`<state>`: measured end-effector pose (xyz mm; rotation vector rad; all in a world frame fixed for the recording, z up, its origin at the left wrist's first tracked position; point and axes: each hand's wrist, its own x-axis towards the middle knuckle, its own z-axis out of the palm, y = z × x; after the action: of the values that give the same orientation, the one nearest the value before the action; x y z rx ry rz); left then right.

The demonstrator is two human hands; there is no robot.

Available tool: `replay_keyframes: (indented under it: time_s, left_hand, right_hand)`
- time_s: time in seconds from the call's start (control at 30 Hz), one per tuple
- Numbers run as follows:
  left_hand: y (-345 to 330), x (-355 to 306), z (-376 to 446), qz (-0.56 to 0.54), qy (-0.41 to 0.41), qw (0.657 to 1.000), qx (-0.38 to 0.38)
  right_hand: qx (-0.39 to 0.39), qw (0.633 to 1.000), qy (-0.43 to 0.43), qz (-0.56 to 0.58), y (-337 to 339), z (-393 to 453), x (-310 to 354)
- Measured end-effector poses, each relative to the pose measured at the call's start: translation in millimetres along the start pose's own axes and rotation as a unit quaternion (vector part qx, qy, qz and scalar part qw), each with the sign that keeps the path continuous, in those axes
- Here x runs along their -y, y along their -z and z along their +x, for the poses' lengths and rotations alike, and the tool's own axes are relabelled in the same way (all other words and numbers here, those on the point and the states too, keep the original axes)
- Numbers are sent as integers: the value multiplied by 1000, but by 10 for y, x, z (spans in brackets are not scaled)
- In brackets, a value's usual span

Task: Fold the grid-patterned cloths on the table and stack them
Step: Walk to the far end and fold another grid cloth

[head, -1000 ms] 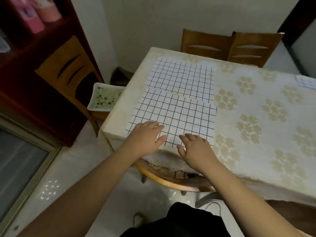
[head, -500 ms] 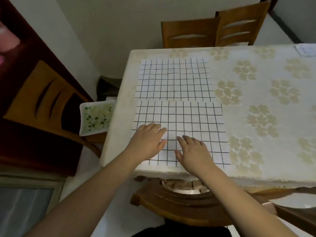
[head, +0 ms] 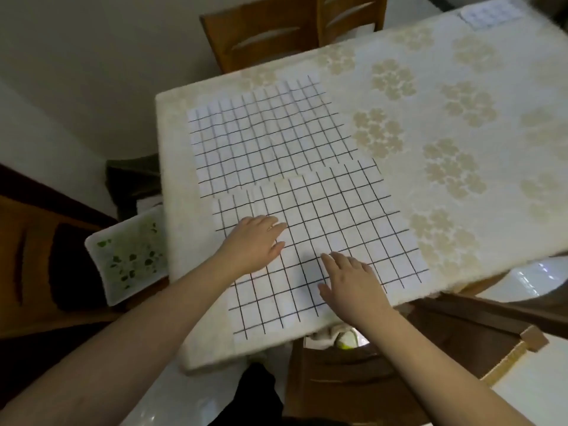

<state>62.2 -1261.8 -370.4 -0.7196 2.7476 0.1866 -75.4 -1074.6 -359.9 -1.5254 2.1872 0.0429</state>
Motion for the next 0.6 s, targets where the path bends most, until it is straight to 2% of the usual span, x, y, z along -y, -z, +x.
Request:
replay_keyframes:
  time_s: [0.33,0.6]
  left_hand:
    - [-241,384,745,9,-171,985,2]
    - [-271,591,1512,35,-306,951,9]
  right_hand:
    - [-11,974,-205,98,-426,2,390]
    - [-127,907,-351,196,-706,444,500]
